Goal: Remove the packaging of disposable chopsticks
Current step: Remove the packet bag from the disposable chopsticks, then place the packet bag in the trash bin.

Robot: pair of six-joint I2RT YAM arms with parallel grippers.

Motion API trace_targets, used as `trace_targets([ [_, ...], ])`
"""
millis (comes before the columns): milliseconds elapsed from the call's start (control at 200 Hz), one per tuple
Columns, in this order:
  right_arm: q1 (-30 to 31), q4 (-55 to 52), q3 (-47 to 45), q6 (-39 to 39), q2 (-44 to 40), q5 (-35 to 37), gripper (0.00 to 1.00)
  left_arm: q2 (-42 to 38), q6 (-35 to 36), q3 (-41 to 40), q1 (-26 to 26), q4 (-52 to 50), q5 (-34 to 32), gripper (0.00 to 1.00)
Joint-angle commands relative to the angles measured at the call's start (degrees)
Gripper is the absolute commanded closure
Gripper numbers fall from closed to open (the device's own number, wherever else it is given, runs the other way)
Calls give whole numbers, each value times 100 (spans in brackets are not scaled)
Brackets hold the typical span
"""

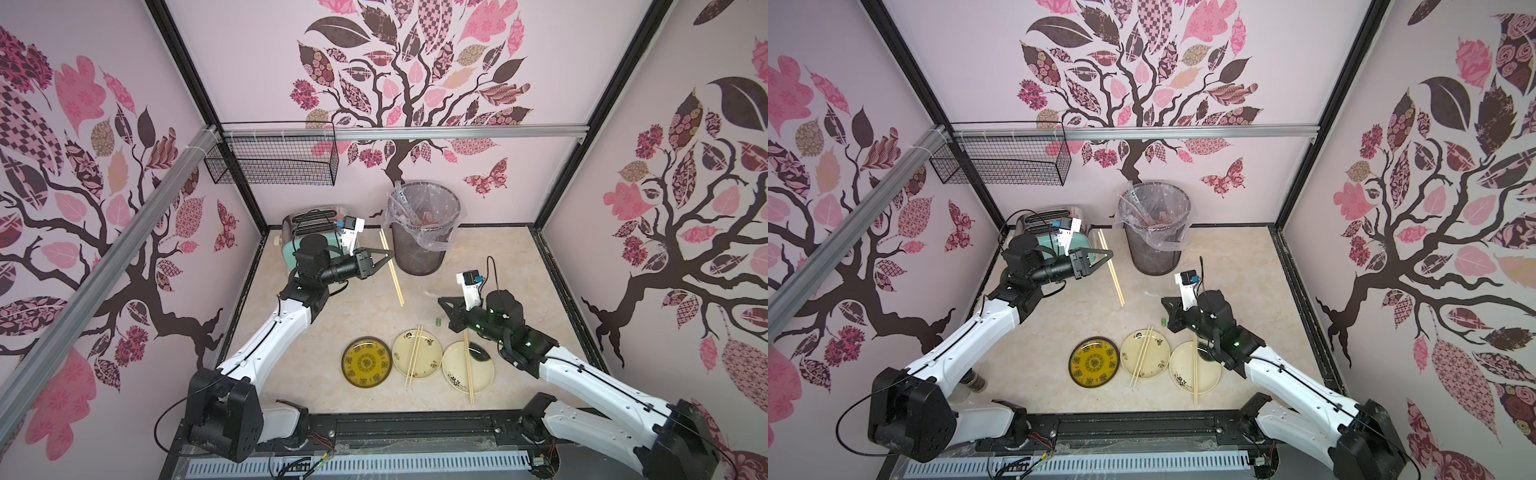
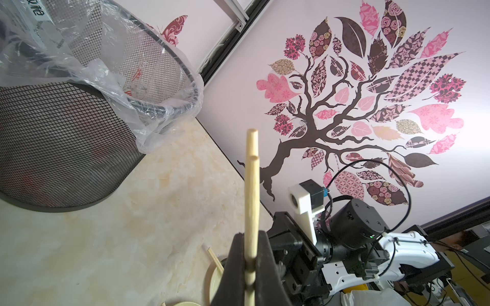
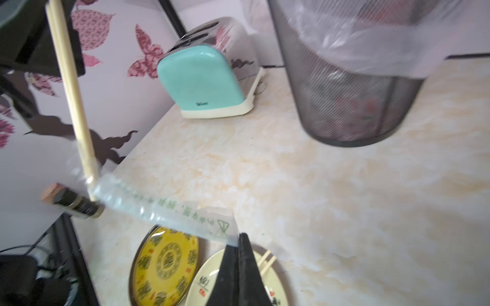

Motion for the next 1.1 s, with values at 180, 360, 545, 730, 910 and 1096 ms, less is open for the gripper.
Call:
trace_targets([
  [180,-7,87,2006,-1183,796,1622,100,6,-20,12,35,71,120,100],
  [360,-503,5,4001,-1618,2313,1019,100,27,10,89,29,-36,209,100],
  [545,-1388,211,5451,-1031,3672,-278,100,28,121,157,39,-217,218,100],
  [730,-1730,-378,7211,-876,5065,-953,100,32,85,193,29,-233,261,100],
  [910,-1762,-1818,9240,-949,6548,-1102,100,47,125,200,32,-308,247,100],
  [1096,-1755,-2566,9922,-1004,7334,-908,100,91,189,212,33,-386,211,100],
])
